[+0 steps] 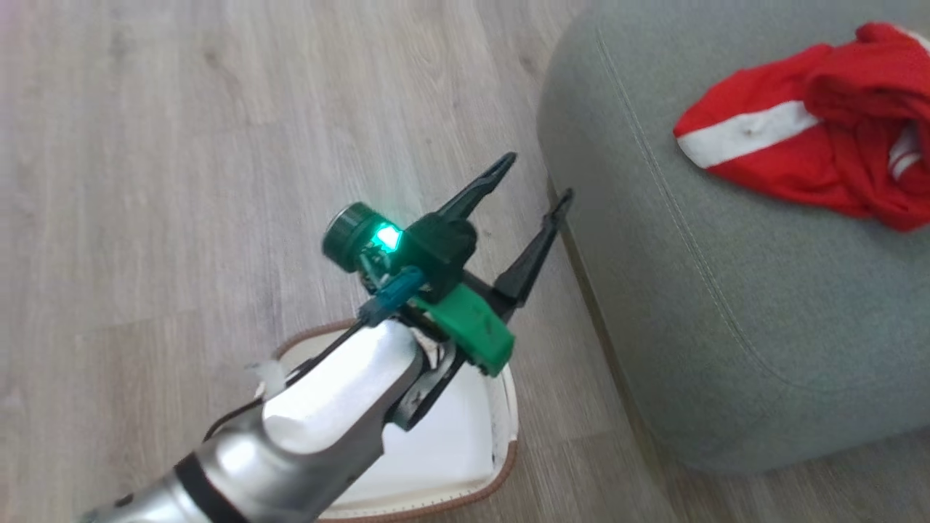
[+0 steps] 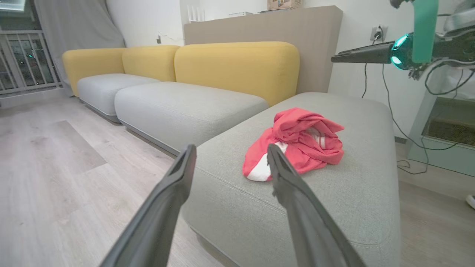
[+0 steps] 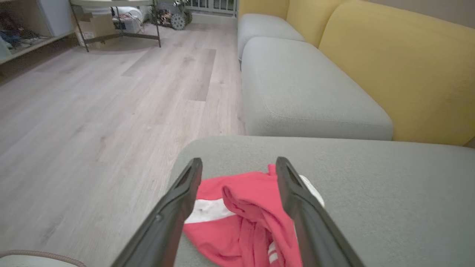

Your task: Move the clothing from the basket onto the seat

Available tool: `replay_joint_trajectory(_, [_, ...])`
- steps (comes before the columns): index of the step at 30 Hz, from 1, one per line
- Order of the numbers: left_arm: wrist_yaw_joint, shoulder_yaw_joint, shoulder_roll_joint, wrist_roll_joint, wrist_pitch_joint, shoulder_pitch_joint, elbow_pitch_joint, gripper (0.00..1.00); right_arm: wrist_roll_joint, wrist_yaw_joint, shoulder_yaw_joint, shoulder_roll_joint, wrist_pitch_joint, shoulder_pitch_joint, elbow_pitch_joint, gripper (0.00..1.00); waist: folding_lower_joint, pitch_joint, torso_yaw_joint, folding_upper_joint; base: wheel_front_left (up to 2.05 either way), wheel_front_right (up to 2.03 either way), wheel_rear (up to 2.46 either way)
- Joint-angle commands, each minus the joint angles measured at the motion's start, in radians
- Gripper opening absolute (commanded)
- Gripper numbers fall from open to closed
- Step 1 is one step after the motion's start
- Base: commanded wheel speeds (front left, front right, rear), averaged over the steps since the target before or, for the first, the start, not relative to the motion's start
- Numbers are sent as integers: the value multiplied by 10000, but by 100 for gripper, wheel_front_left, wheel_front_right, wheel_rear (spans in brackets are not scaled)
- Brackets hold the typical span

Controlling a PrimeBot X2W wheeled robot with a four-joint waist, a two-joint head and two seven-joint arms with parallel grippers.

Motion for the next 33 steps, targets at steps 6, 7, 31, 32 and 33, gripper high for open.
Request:
replay_joint_trajectory(6, [249, 982, 653, 50, -95, 483, -770, 100, 358, -2, -42, -244, -857, 1023, -422, 100, 1, -575, 383, -1, 0, 0, 0])
replay_joint_trajectory(7, [300, 1118, 735, -1, -95, 665, -840, 100, 359, -2, -49, -189, -899, 1118, -492, 100, 1, -646, 393, -1, 0, 0, 0])
replay_joint_trajectory(31, [478, 3937, 1616, 493, -95, 3856, -1689, 100, -3177, -2, -7778, 2619, -1011, 7754, -2422, 100, 1, -1402, 1915, -1, 0, 0, 0])
replay_joint_trajectory(32, [505, 4083, 1611, 585, -95, 3946, -1696, 100, -3475, -2, -8209, 2888, -1011, 8082, -2631, 100, 1, -1387, 1941, -1, 0, 0, 0])
replay_joint_trajectory(33, [533, 4226, 1597, 679, -95, 4040, -1707, 100, -3771, -2, -8624, 3171, -1011, 8397, -2848, 100, 1, -1371, 1959, -1, 0, 0, 0])
